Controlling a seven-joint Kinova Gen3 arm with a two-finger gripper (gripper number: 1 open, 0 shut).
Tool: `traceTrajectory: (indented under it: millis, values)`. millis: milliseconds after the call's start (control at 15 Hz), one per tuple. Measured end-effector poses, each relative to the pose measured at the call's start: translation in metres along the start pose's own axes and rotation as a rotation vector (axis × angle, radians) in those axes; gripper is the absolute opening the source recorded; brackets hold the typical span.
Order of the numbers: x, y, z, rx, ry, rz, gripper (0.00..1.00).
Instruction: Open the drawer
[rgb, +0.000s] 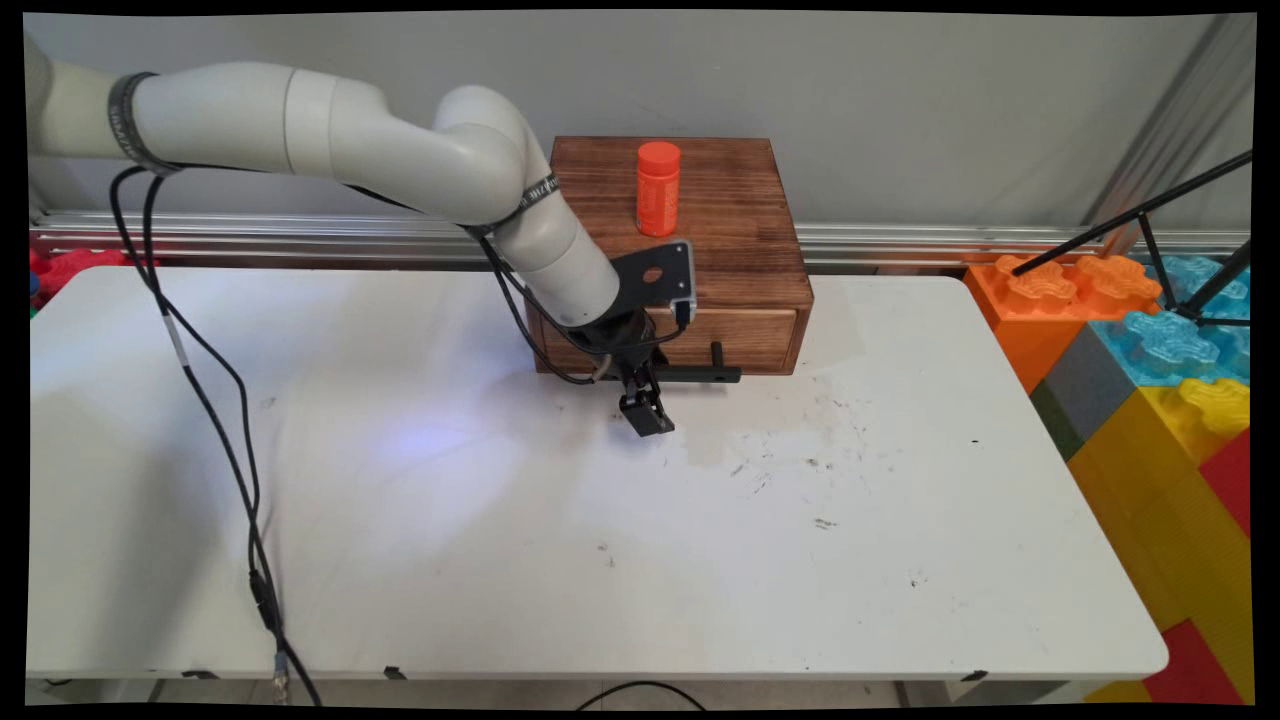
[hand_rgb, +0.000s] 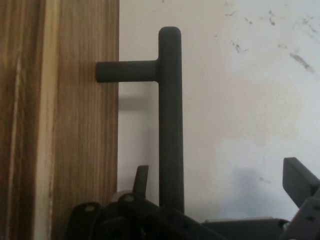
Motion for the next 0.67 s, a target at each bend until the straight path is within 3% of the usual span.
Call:
traceTrajectory:
  millis: [667]
  values:
    - [0.001,-0.003,0.019,-0.004,-0.007,-0.01,1.0]
